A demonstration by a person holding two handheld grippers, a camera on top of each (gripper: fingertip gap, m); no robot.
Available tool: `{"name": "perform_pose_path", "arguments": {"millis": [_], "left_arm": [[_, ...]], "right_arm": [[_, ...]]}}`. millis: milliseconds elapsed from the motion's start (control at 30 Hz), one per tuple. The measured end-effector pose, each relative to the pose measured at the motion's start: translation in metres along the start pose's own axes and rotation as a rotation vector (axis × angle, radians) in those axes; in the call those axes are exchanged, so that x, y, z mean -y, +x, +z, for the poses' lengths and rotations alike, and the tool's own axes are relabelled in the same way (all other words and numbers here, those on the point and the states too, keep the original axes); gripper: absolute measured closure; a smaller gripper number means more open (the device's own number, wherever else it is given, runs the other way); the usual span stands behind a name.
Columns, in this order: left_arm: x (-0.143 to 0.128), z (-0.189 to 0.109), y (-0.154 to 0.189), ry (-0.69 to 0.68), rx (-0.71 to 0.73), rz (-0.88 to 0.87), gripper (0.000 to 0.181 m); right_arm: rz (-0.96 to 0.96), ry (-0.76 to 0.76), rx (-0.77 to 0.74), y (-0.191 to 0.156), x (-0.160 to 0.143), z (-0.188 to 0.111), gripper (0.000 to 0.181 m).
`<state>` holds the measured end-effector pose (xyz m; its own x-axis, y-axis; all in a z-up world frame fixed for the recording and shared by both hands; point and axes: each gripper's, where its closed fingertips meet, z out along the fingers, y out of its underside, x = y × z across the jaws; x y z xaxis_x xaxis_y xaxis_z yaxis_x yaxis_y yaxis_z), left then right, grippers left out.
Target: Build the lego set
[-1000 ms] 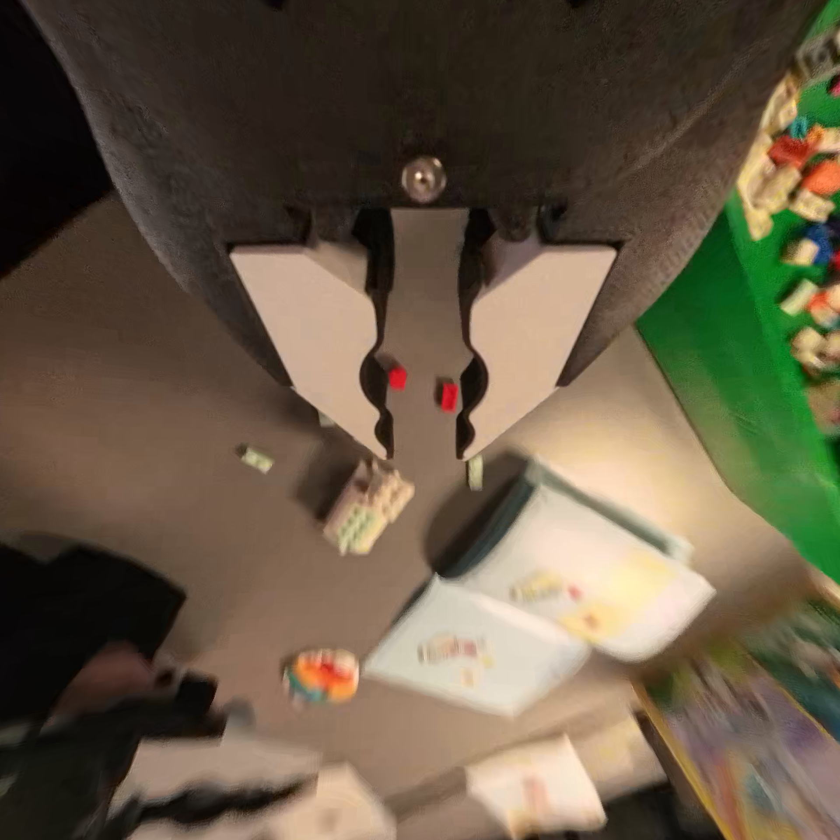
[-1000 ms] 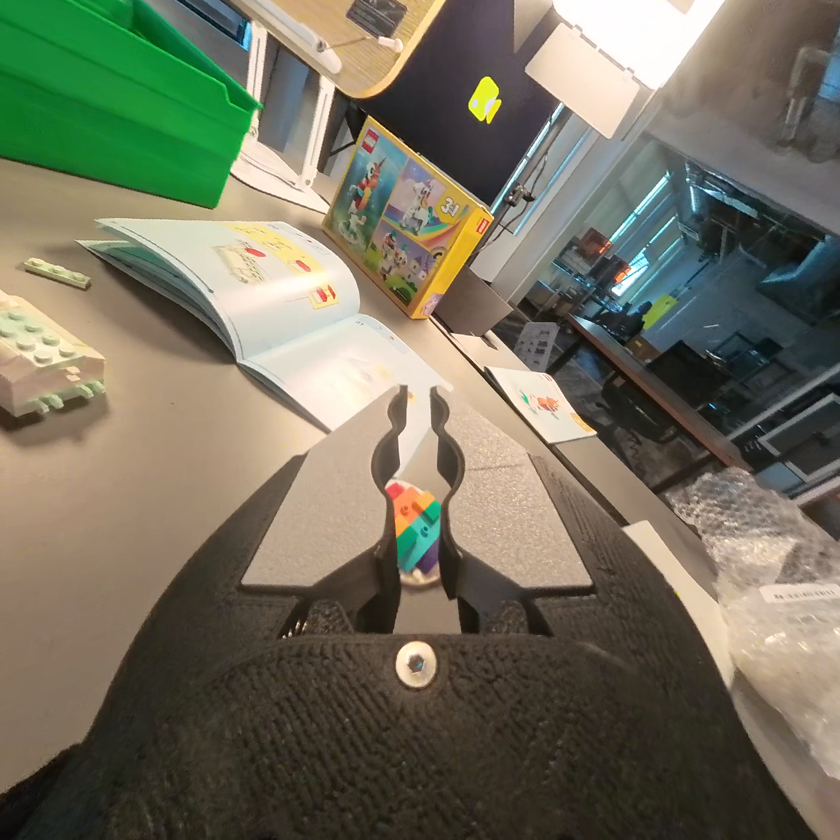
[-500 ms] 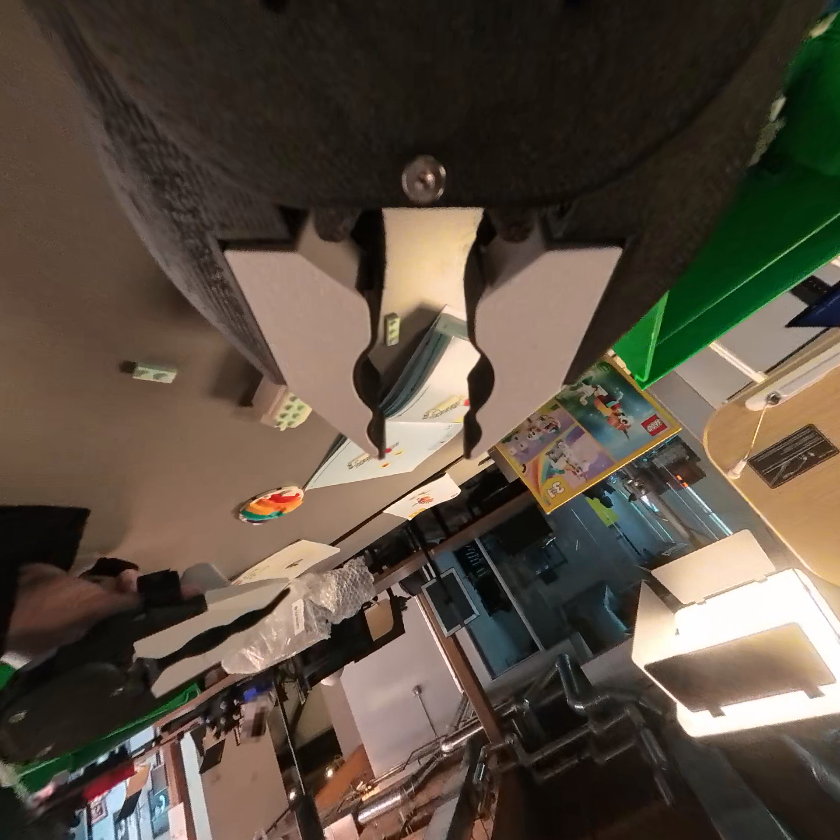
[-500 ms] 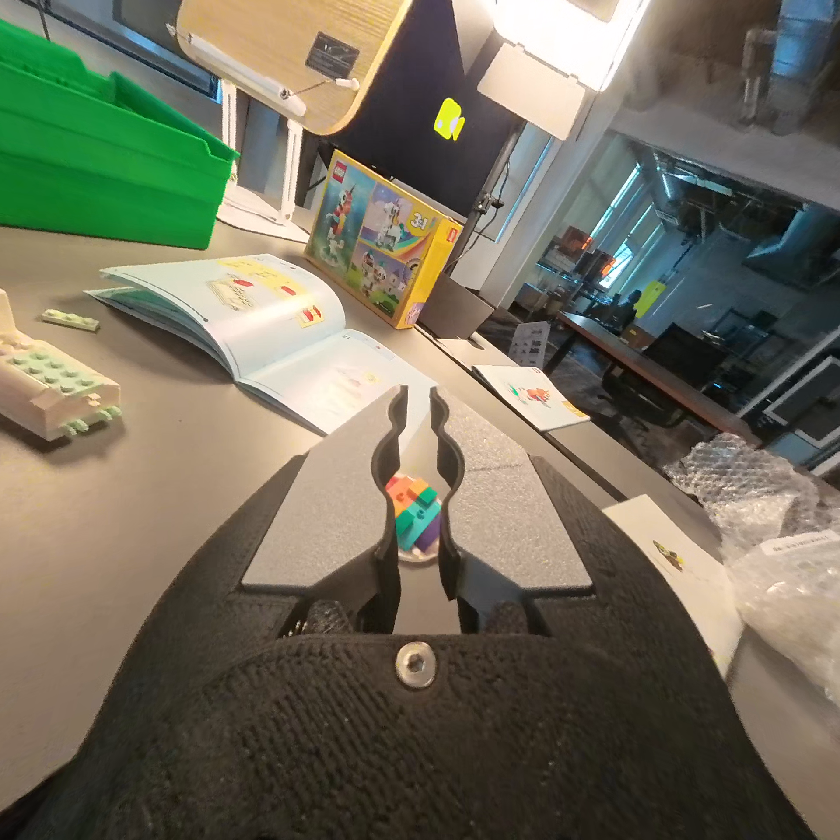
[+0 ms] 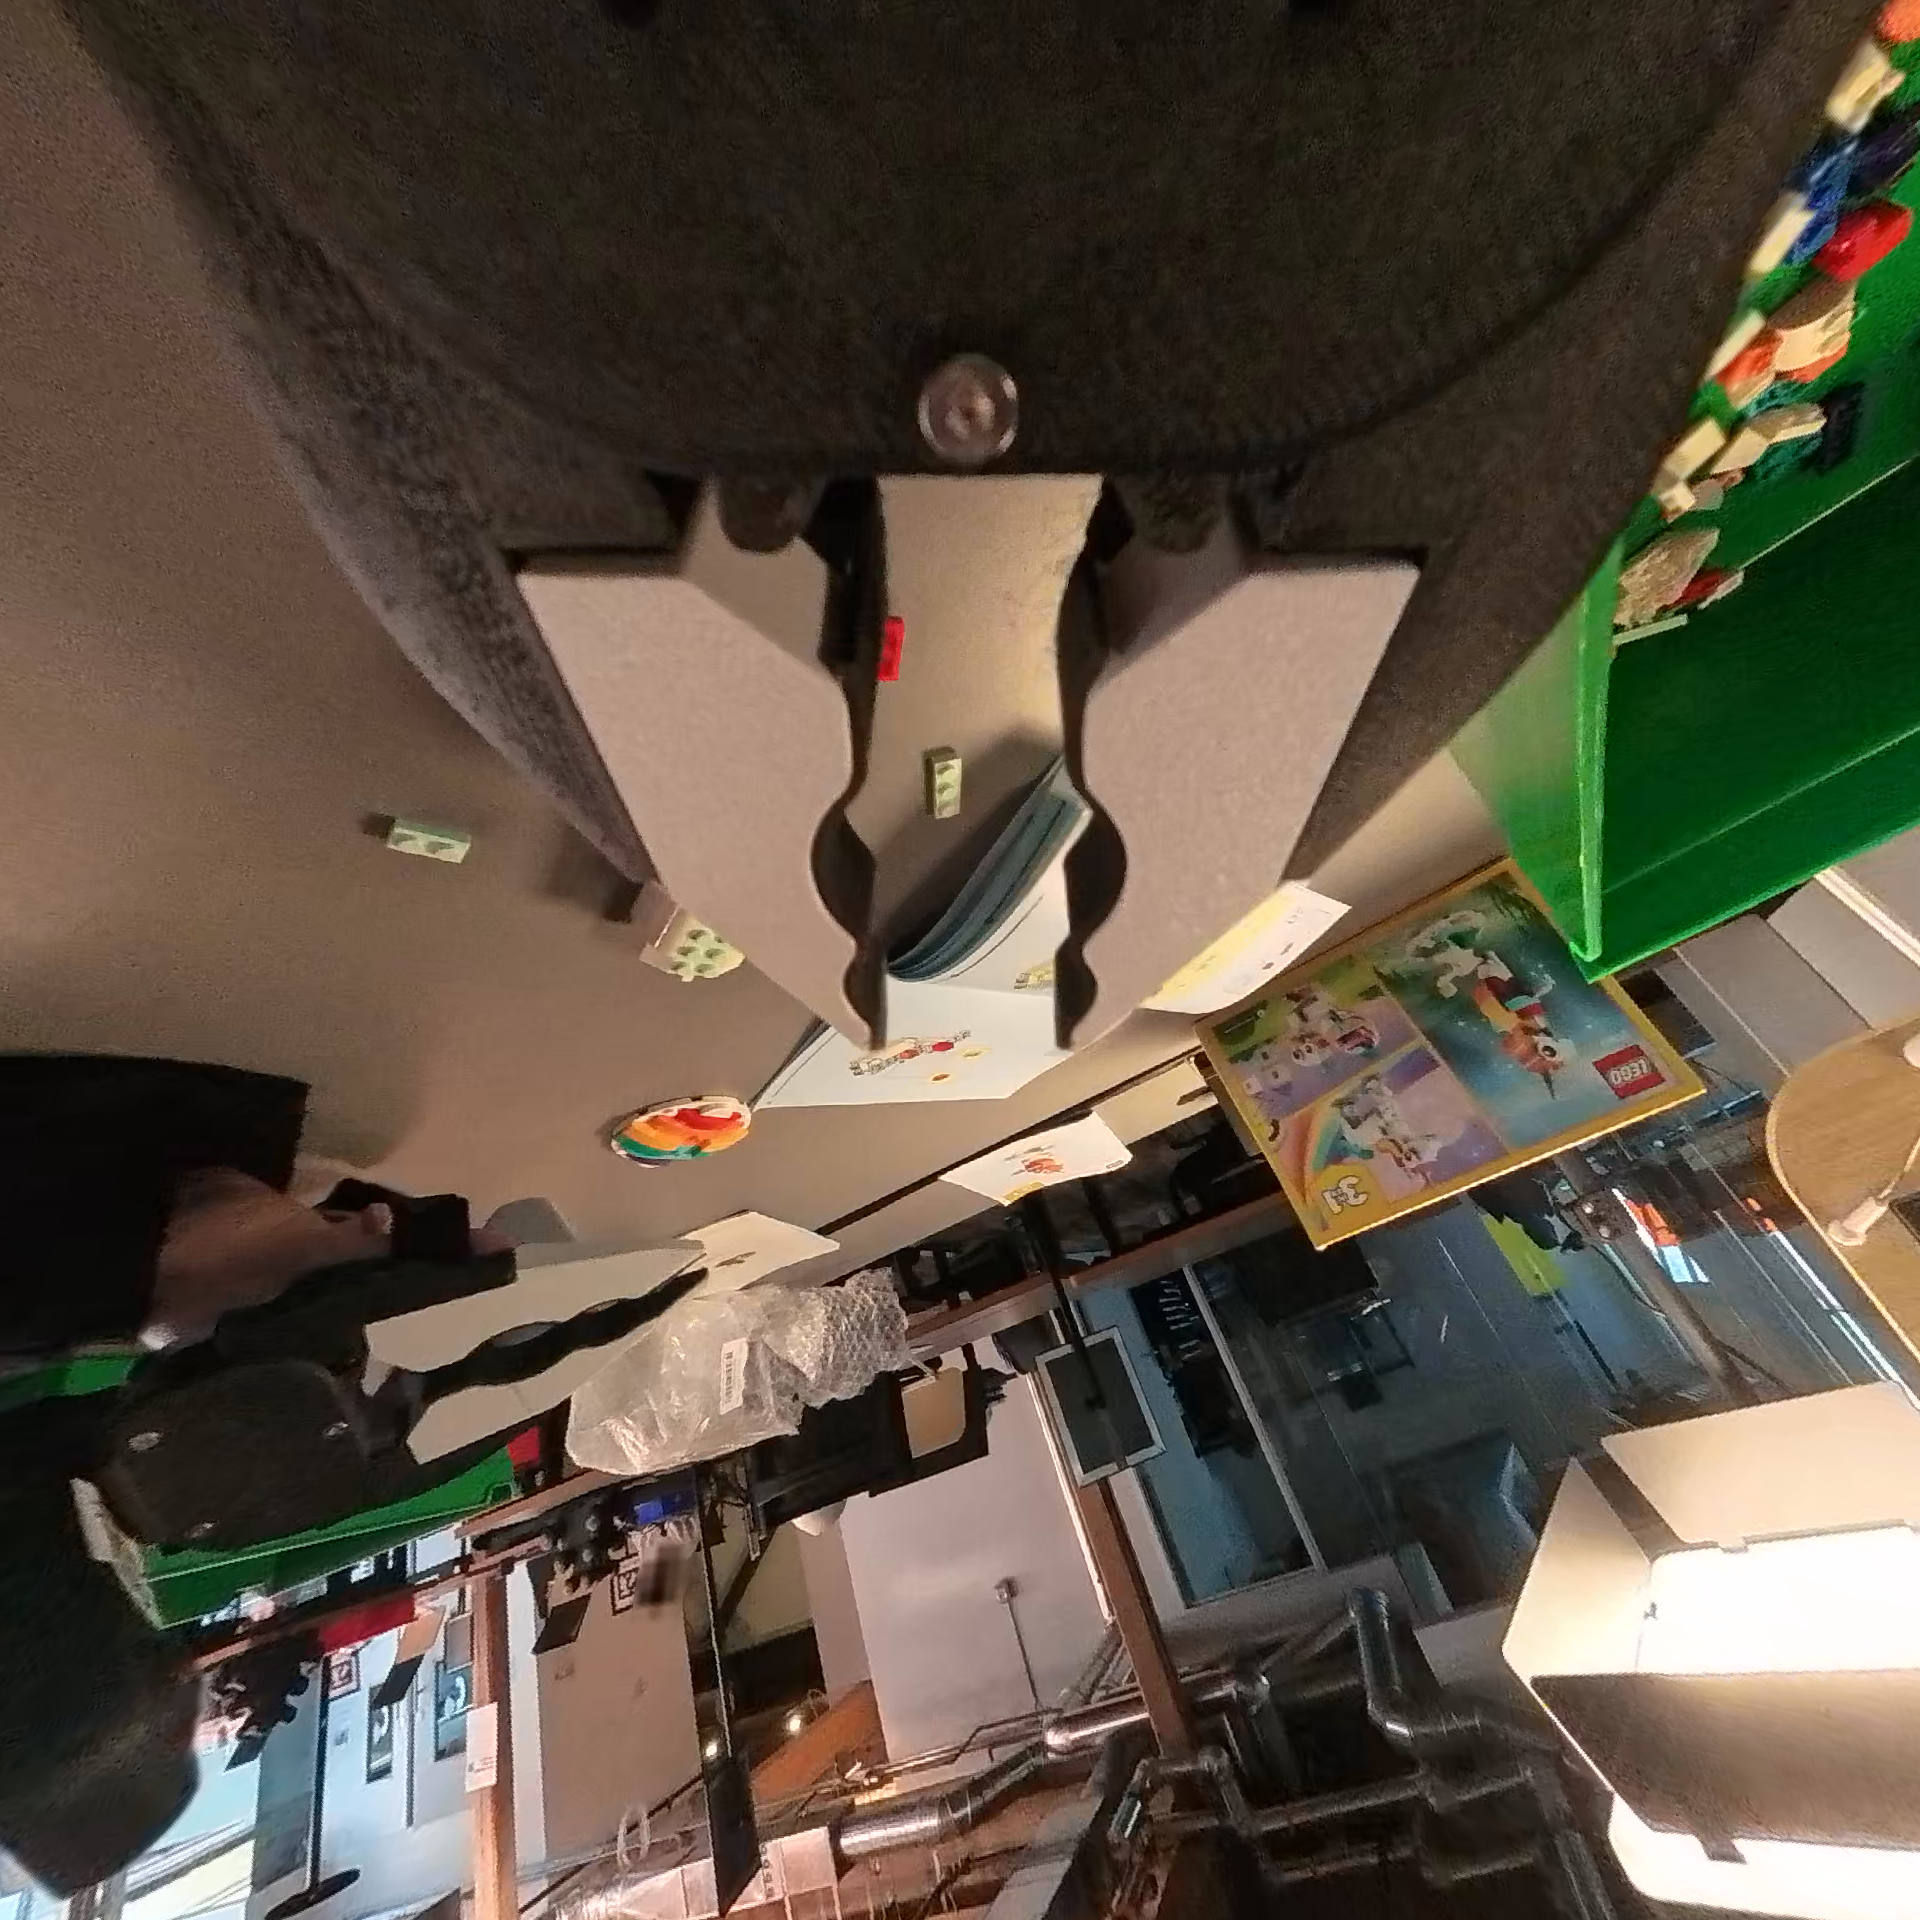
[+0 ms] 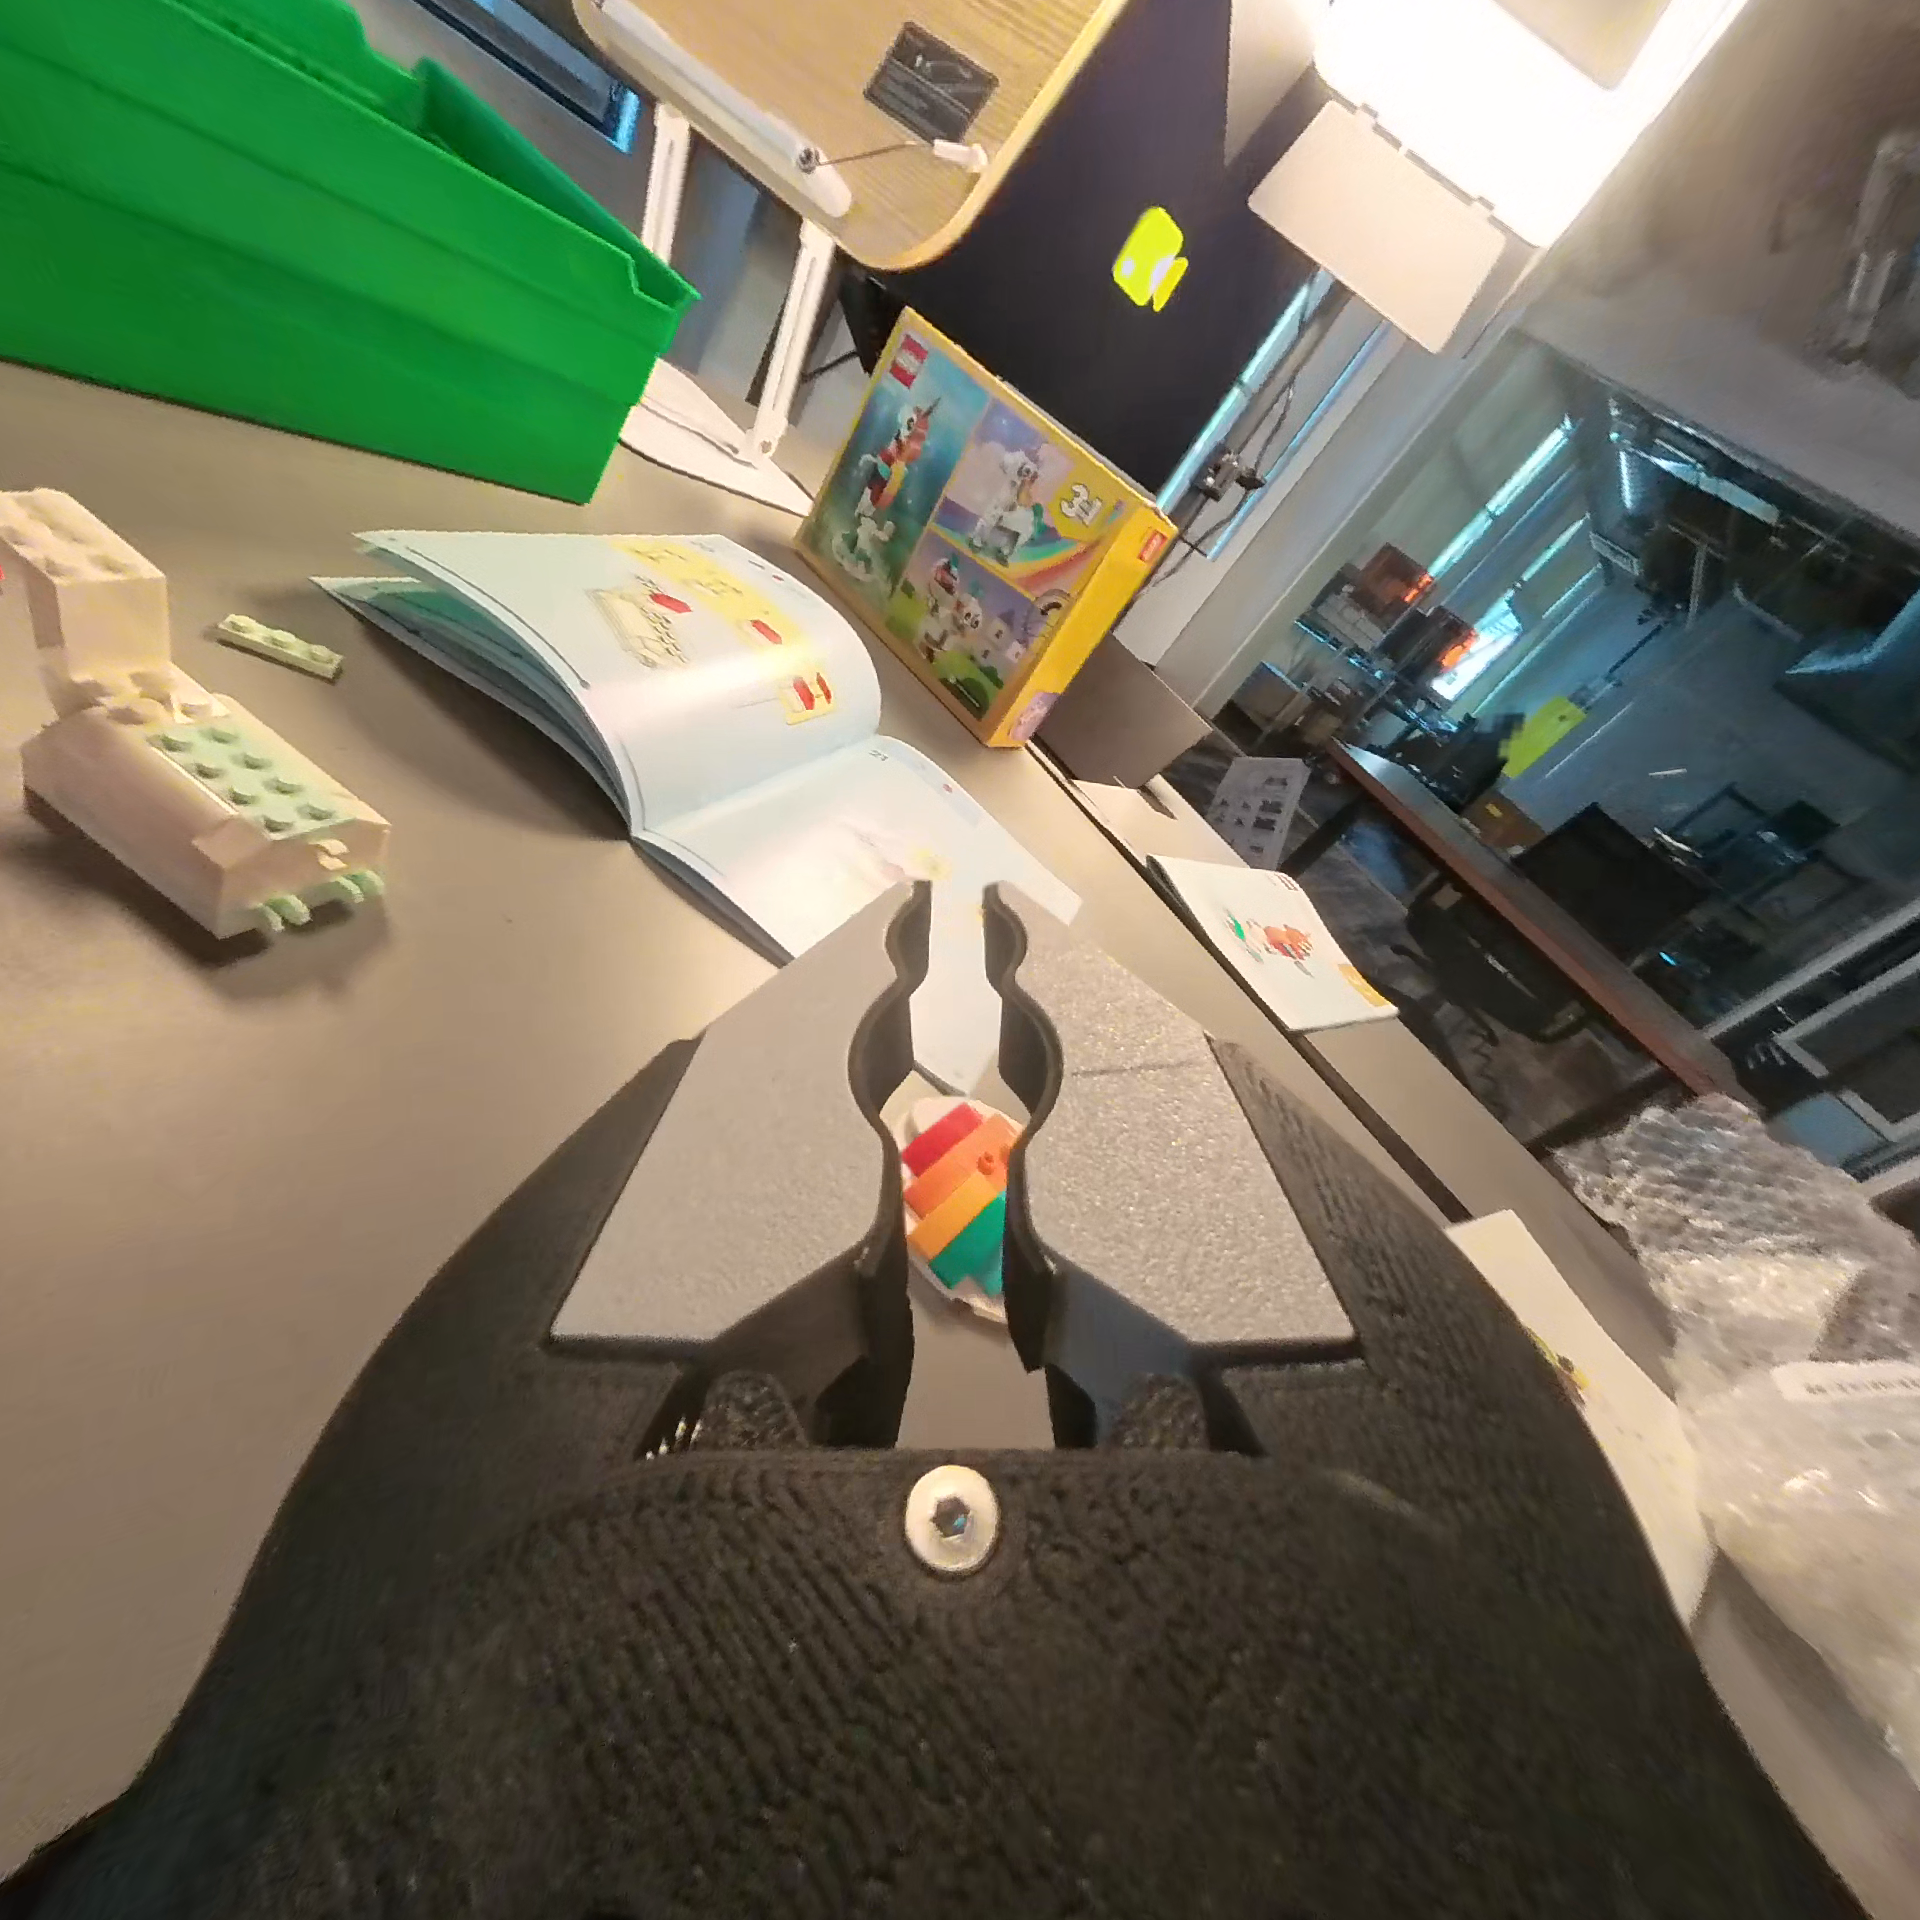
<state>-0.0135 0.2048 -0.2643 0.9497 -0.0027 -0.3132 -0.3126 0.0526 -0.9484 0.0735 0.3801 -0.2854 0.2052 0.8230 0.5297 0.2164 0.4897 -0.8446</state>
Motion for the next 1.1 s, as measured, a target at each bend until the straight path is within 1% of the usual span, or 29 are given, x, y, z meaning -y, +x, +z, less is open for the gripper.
{"name": "perform_pose_path", "arguments": {"millis": [33,167,333,433,600,767,900,967,1033,1100], "left_arm": [[-0.001,0.000,0.000,-0.005,-0.001,-0.002,0.150],[-0.002,0.001,0.002,-0.016,-0.015,-0.016,0.150],[0.003,-0.004,0.001,0.011,-0.006,-0.026,0.151],[0.006,-0.007,-0.004,0.026,0.042,0.007,0.160],[0.006,-0.005,0.006,0.018,0.012,0.051,0.160],[0.002,-0.005,0.002,-0.019,0.059,0.082,0.162],[-0.001,-0.005,0.000,-0.032,0.066,0.068,0.164],[-0.001,-0.005,0.000,-0.032,0.058,0.050,0.165],[0.000,-0.006,-0.001,-0.022,0.055,0.032,0.165],[0.002,-0.007,0.000,-0.007,0.040,0.007,0.165]], "right_arm": [[0.000,-0.024,-0.021,0.003,-0.003,0.001,0.173],[0.014,-0.080,-0.057,0.010,-0.013,0.003,0.173],[0.044,-0.102,-0.092,0.018,-0.018,0.000,0.174],[0.087,-0.114,-0.104,0.023,-0.022,0.000,0.174],[0.103,-0.116,-0.119,0.027,-0.023,-0.001,0.174],[0.099,-0.119,-0.120,0.026,-0.023,-0.001,0.175],[0.108,-0.109,-0.117,0.026,-0.021,-0.002,0.174],[0.144,-0.061,-0.122,0.024,-0.011,-0.004,0.173],[0.246,0.088,-0.089,0.015,0.017,-0.010,0.168],[0.355,0.219,-0.003,-0.004,0.044,-0.017,0.166]]}}
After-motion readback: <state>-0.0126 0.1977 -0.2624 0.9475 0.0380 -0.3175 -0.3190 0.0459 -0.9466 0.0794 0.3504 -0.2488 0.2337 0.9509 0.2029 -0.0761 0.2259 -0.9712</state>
